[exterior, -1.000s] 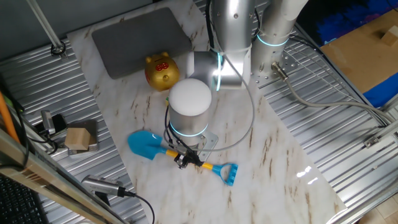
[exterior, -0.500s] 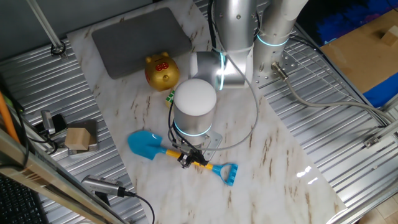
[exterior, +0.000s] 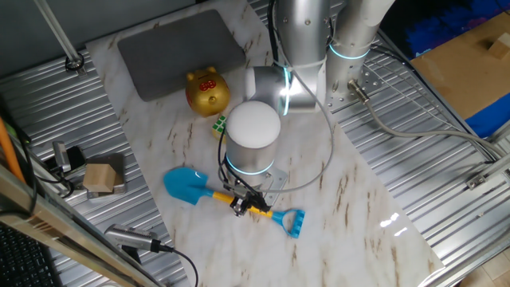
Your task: Use a shovel to scoop up an object
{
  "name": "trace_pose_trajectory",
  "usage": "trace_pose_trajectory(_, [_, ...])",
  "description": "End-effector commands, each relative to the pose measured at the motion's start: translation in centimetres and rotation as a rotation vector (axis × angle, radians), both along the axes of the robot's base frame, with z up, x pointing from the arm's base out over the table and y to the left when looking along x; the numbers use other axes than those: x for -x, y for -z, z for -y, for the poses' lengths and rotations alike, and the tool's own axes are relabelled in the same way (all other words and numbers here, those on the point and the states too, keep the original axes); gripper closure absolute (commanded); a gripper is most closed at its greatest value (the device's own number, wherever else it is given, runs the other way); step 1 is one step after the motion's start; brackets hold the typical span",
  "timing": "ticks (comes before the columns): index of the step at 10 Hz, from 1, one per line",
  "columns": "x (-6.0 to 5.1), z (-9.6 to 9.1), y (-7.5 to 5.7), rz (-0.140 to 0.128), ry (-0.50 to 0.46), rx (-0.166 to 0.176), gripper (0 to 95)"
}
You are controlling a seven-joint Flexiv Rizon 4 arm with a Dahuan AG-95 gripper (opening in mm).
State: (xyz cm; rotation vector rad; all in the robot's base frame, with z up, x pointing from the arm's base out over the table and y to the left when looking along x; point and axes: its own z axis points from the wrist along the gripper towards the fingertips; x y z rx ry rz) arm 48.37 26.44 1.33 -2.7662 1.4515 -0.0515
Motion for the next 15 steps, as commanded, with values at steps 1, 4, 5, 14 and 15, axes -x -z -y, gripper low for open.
trace_pose_trajectory(1, [0.1, -0.1, 0.2, 0.004, -0.002, 0.001, 57.0])
trace_pose_trajectory(4, [0.4, -0.3, 0.4, 0.008, -0.009, 0.002, 57.0])
trace_pose_trajectory(5, [0.5, -0.3, 0.6, 0.010, -0.008, 0.003, 76.0])
trace_pose_trajectory(14, [0.8, -0.4, -2.0, 0.025, 0.194, 0.007, 95.0])
trace_pose_trajectory(15, [0.9, -0.6, -2.9, 0.032, 0.246, 0.011, 95.0])
